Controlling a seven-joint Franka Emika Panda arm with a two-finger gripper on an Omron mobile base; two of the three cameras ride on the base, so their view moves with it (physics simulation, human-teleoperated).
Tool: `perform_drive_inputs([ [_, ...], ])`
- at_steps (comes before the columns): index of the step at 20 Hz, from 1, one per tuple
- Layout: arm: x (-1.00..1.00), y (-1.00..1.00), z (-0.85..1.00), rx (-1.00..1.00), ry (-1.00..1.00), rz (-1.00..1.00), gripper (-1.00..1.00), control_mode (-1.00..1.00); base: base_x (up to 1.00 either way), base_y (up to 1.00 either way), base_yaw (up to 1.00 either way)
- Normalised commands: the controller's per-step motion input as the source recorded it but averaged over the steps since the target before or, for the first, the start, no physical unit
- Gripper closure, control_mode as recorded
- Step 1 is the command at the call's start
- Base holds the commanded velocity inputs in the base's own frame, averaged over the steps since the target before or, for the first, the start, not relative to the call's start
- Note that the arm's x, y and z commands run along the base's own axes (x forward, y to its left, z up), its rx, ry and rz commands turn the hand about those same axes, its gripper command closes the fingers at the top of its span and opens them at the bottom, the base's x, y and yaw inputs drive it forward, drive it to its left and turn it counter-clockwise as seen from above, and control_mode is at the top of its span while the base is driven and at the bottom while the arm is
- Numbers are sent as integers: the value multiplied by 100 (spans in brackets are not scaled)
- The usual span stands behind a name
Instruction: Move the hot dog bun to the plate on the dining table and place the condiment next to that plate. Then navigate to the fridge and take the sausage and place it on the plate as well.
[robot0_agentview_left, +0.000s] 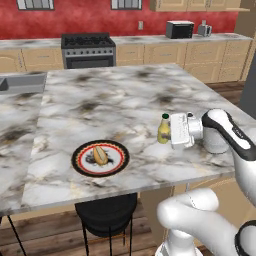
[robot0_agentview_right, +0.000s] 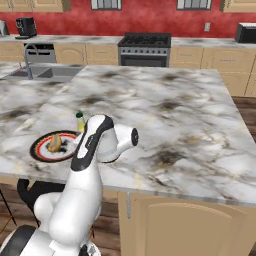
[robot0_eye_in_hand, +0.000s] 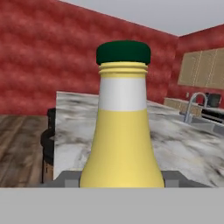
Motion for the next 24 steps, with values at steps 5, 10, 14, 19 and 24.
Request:
perform_drive_inputs([
  [5,0,0,-35,0,1,18,100,-100,0,0,0],
  [10,0,0,-51,0,0,6,100,-100,0,0,0],
  [14,0,10,-55,0,-4,0,100,-100,0,0,0],
  [19,17,14,-28,0,-1,-3,100,-100,0,0,0],
  [24,52,0,-17,0,6,-7,100,-100,0,0,0],
])
